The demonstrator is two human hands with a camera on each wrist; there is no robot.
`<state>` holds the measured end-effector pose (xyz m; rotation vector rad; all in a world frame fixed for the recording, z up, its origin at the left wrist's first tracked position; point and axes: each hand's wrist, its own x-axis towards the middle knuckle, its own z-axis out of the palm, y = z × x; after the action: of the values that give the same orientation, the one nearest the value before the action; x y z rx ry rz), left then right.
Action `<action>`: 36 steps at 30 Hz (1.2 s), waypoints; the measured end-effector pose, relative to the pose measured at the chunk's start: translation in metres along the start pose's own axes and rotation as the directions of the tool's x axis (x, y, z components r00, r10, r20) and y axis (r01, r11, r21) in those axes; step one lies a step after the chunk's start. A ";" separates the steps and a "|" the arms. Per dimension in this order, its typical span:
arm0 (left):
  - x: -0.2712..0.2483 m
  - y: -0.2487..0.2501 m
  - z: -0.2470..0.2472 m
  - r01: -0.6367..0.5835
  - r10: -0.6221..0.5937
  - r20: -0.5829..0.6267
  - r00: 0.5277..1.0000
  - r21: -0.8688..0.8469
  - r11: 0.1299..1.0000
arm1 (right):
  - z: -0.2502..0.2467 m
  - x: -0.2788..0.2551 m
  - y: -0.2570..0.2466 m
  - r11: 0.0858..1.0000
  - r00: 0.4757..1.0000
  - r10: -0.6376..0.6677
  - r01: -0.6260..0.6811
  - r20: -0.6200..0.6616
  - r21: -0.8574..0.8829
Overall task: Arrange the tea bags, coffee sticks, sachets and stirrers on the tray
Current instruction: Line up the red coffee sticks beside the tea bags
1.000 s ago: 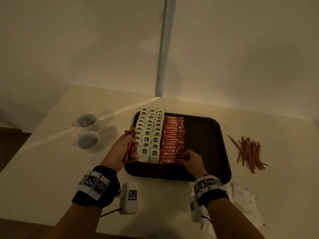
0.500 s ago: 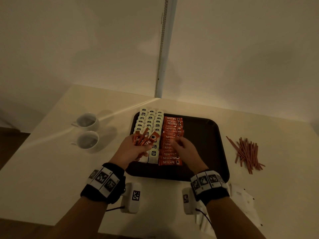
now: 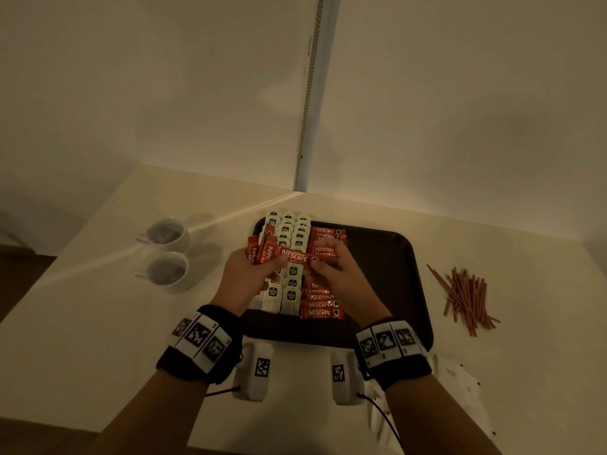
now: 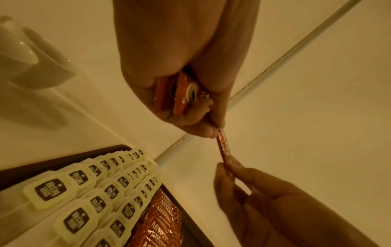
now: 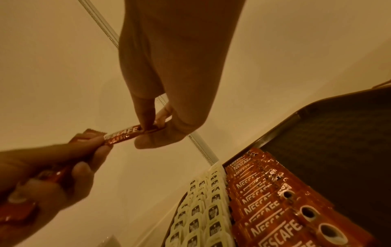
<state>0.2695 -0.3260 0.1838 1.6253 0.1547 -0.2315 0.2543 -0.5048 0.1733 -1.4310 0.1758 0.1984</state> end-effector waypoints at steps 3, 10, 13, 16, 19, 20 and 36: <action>0.000 0.005 0.002 -0.076 0.079 -0.031 0.996 0.101 0.992 | 0.006 -0.006 0.003 0.994 0.999 -0.030 0.034 0.044 -0.107; -0.003 0.010 0.006 -0.161 0.175 -0.059 0.983 0.188 0.969 | 0.016 -0.011 0.001 0.985 0.995 -0.083 0.089 0.049 -0.148; -0.003 0.009 0.008 -0.141 0.153 -0.071 0.986 0.150 0.979 | 0.012 -0.012 -0.002 0.971 0.992 -0.121 0.123 0.021 -0.205; -0.004 0.004 0.009 -0.069 0.071 -0.093 0.993 0.022 0.997 | 0.005 -0.012 -0.005 0.981 0.993 -0.115 0.111 -0.016 -0.158; -0.005 0.001 0.011 -0.004 -0.005 -0.104 0.995 -0.090 0.996 | -0.003 -0.012 -0.008 0.989 0.996 -0.070 0.063 -0.049 -0.135; -0.006 0.000 0.013 0.007 -0.019 -0.108 0.994 -0.106 0.994 | -0.006 -0.012 -0.008 0.988 0.997 -0.061 0.053 -0.046 -0.144; -0.007 -0.009 -0.015 0.207 -0.245 -0.105 0.964 -0.285 0.936 | -0.078 -0.021 0.063 0.708 0.988 0.054 -0.142 -0.147 -0.691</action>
<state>0.2610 -0.3099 0.1780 1.3477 0.4644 -0.2610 0.2187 -0.5747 0.1074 -2.2100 0.2942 0.2889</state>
